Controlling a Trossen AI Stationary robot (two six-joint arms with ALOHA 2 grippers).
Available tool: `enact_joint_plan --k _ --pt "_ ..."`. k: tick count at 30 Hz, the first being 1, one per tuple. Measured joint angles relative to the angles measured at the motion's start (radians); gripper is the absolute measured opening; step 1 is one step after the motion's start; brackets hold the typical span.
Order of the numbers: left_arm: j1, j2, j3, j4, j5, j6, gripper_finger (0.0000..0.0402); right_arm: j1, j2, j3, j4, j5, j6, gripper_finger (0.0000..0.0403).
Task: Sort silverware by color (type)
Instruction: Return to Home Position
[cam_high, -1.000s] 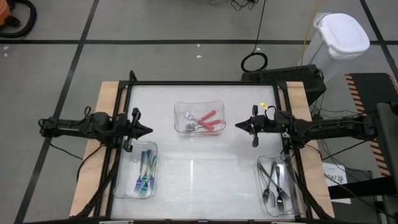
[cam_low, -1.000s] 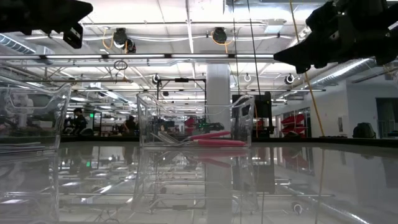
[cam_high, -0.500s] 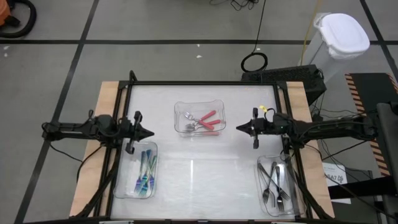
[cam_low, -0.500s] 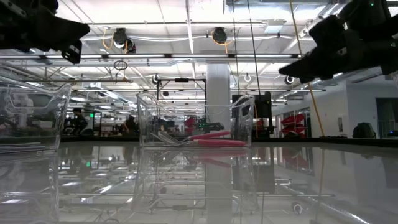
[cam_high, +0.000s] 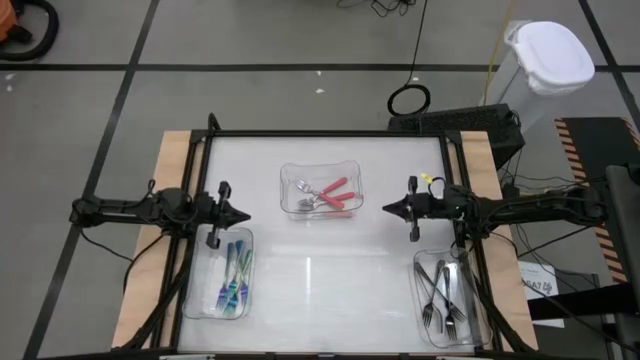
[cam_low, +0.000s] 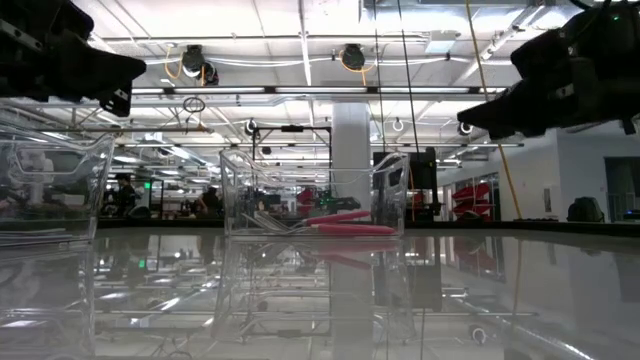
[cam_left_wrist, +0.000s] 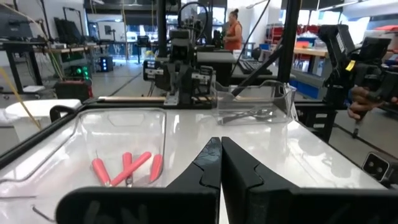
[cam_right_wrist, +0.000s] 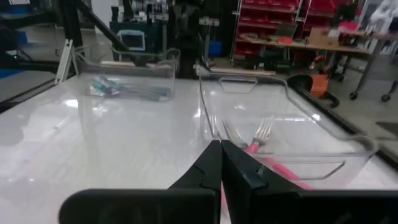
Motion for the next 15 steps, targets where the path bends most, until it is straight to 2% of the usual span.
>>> enact_joint_plan --k 9,15 --pt "0.0 -0.007 -0.028 -0.008 -0.008 0.019 0.0001 -0.001 0.0 -0.002 -0.075 0.002 -0.044 0.0" --pt "0.0 -0.033 -0.028 -0.079 -0.015 0.036 0.0001 -0.001 -0.042 -0.003 -0.106 0.002 -0.041 0.0"
